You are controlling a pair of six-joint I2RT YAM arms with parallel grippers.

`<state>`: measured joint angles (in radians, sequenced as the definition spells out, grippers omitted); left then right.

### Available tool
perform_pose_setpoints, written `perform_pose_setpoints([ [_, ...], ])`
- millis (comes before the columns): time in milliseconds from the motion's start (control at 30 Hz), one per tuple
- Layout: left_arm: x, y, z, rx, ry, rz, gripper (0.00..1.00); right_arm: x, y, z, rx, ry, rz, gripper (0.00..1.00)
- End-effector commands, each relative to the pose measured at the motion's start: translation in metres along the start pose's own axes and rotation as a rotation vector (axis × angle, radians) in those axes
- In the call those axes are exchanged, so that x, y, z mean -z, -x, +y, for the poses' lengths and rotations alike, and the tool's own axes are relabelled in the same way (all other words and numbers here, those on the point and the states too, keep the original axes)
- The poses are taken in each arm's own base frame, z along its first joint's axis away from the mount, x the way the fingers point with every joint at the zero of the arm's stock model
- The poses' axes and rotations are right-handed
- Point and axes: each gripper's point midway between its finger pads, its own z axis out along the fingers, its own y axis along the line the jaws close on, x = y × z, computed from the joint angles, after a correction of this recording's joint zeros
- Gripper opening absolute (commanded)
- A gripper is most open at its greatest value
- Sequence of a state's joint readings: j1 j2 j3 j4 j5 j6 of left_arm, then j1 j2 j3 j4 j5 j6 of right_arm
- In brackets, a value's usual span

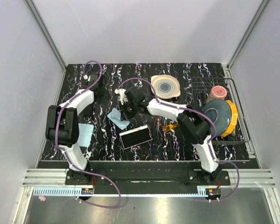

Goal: Organize the sunglasses
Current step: Fold the glasses cleaning cloth at the center of the board.

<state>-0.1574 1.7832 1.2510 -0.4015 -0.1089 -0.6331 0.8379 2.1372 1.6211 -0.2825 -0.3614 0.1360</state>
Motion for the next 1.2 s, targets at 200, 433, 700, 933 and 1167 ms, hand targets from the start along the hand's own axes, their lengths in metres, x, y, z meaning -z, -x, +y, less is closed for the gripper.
perform_pose_setpoints([
  [200, 0.008, -0.026, 0.012, 0.009, -0.001, 0.064, 0.55, -0.015, -0.011, 0.001, -0.030, -0.013, 0.013, 0.00],
  [433, 0.006, -0.039, 0.021, 0.022, 0.012, 0.078, 0.62, -0.025, -0.017, -0.016, -0.114, -0.095, 0.001, 0.00],
  [700, 0.007, -0.039, 0.018, 0.028, -0.025, 0.054, 0.57, -0.031, -0.016, -0.019, -0.162, -0.107, -0.013, 0.00],
  [933, 0.010, -0.038, 0.019, 0.034, -0.021, 0.044, 0.53, -0.025, -0.015, -0.013, -0.176, -0.091, -0.019, 0.21],
  [1167, 0.012, -0.032, 0.018, 0.038, -0.023, 0.018, 0.52, -0.009, -0.002, -0.010, -0.178, -0.115, -0.066, 0.29],
])
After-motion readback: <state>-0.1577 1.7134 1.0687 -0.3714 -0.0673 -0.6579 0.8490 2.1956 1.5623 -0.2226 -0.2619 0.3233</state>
